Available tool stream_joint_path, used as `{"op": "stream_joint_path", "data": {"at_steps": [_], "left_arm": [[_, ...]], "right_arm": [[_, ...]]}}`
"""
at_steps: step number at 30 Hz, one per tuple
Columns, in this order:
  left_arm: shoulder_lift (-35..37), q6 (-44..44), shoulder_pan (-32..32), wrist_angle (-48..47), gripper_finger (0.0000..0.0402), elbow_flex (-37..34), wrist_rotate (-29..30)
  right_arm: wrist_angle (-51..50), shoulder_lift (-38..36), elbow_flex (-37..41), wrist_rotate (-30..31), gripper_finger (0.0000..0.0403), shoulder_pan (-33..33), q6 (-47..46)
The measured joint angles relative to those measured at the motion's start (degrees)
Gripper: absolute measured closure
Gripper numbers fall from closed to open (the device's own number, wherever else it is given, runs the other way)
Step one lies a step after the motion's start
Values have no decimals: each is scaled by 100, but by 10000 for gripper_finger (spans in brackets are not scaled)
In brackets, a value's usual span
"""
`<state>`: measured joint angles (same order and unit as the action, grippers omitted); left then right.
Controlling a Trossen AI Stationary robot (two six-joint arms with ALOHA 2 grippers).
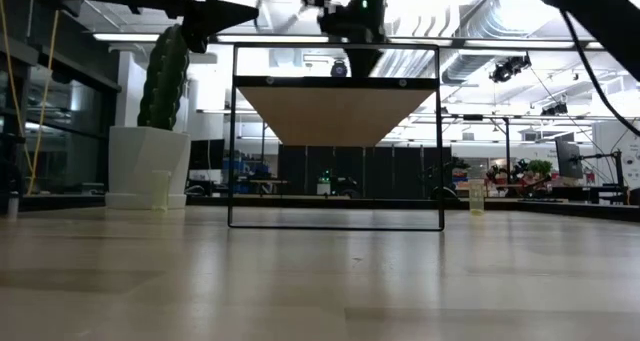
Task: Pick and place medicine bottles onto shelf by color
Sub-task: Put the green pill bottle on the shelf aligned with the other green pill bottles
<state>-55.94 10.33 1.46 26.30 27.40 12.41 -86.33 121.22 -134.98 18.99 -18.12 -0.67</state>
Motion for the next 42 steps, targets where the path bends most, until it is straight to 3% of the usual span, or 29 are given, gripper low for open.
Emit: {"op": "stream_joint_path", "data": {"at_steps": [7, 16, 22, 42], "left_arm": [[0, -2, 1, 0, 151, 0, 43], [0, -2, 1, 4, 151, 0, 43], [0, -2, 1, 6, 151, 0, 43], [0, -2, 1, 5, 151, 0, 43]], "right_arm": [[-71, 38, 498, 10, 293, -84, -41], [606, 27, 261, -8, 293, -104, 70], [559, 61, 264, -404, 293, -214, 65], [743, 131, 274, -888, 293, -439, 59]]}}
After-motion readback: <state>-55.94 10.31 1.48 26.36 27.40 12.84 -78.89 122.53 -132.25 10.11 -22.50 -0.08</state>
